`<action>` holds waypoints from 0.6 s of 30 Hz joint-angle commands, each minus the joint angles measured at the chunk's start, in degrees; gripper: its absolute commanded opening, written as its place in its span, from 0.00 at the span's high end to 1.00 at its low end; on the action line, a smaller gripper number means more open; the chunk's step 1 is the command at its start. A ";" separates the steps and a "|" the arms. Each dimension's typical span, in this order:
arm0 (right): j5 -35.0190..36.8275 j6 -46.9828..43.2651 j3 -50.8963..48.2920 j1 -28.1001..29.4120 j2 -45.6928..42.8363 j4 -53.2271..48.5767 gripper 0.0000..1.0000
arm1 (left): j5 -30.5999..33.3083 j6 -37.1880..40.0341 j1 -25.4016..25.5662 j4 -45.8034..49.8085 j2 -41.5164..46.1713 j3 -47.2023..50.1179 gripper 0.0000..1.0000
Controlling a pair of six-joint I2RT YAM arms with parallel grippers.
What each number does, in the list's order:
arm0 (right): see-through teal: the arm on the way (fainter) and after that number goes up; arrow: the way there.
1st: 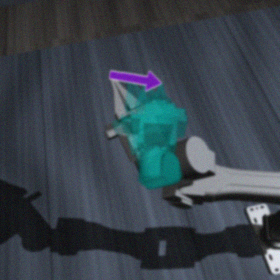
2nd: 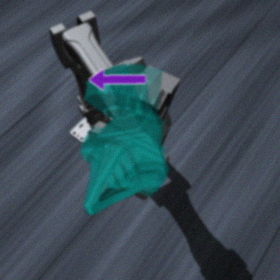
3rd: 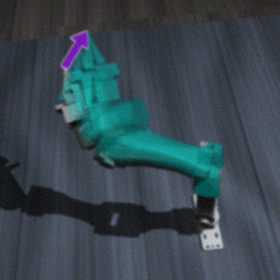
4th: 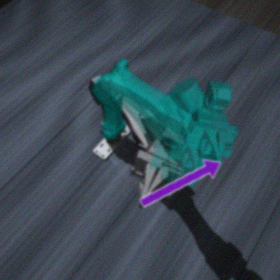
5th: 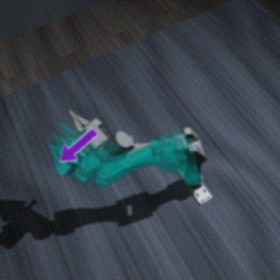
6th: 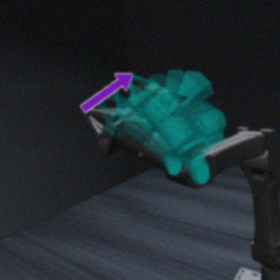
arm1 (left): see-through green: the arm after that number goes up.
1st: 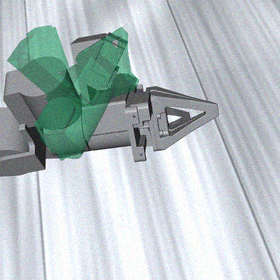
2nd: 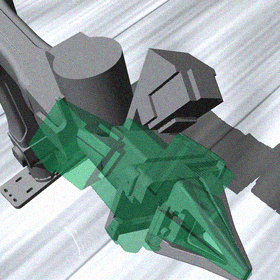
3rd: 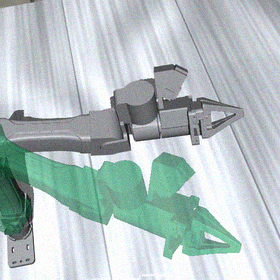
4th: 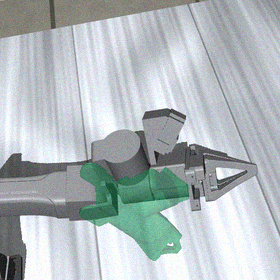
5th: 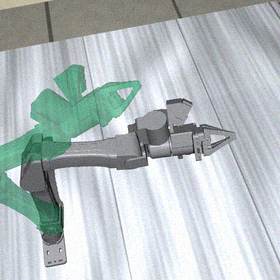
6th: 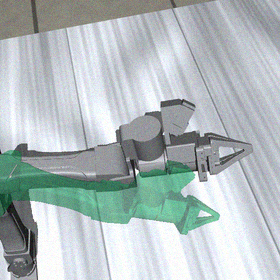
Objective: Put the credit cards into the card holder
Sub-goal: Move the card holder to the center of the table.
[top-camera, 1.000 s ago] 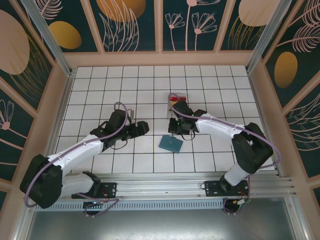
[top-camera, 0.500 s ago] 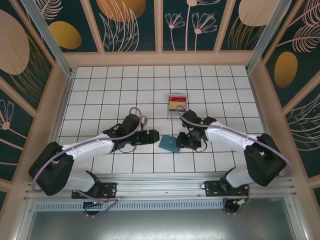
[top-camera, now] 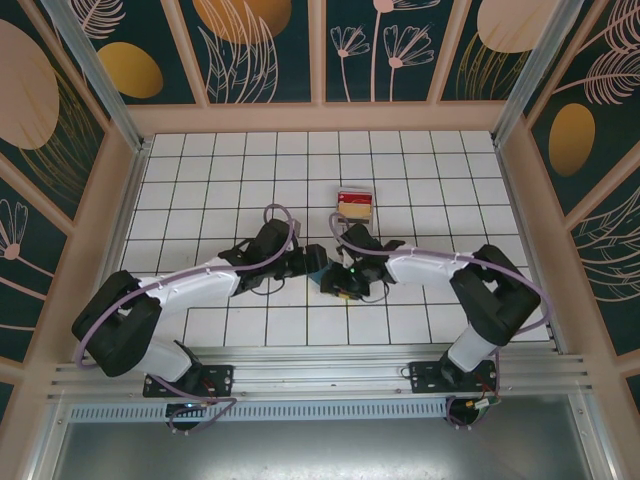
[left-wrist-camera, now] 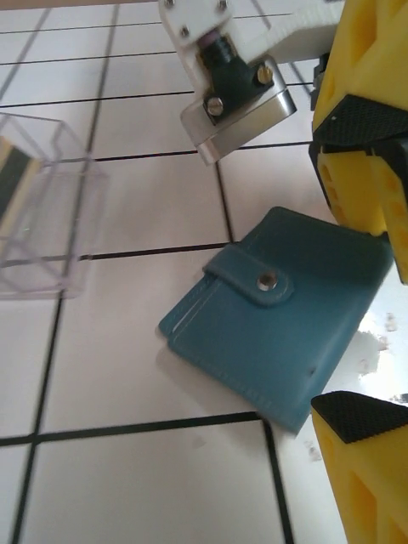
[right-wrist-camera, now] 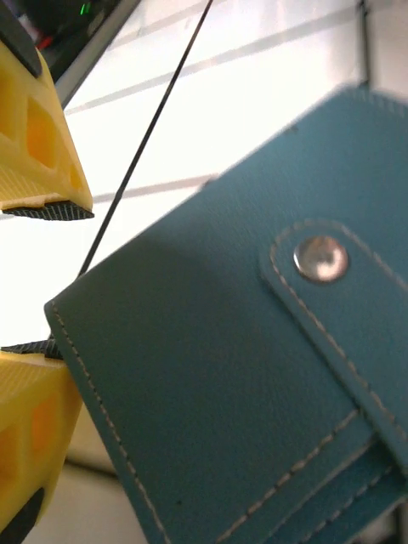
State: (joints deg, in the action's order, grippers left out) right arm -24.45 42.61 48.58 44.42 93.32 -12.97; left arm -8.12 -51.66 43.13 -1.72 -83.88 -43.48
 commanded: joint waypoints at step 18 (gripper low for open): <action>14.16 -27.02 18.93 -5.12 2.85 -18.05 0.57 | 12.39 2.10 -5.41 13.78 -7.59 -7.29 0.31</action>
State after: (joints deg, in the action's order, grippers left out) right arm -13.21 23.94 64.29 38.65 93.58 -25.98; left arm 1.69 -52.95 38.17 6.11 -89.19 -47.57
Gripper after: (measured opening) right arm 0.427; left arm 0.696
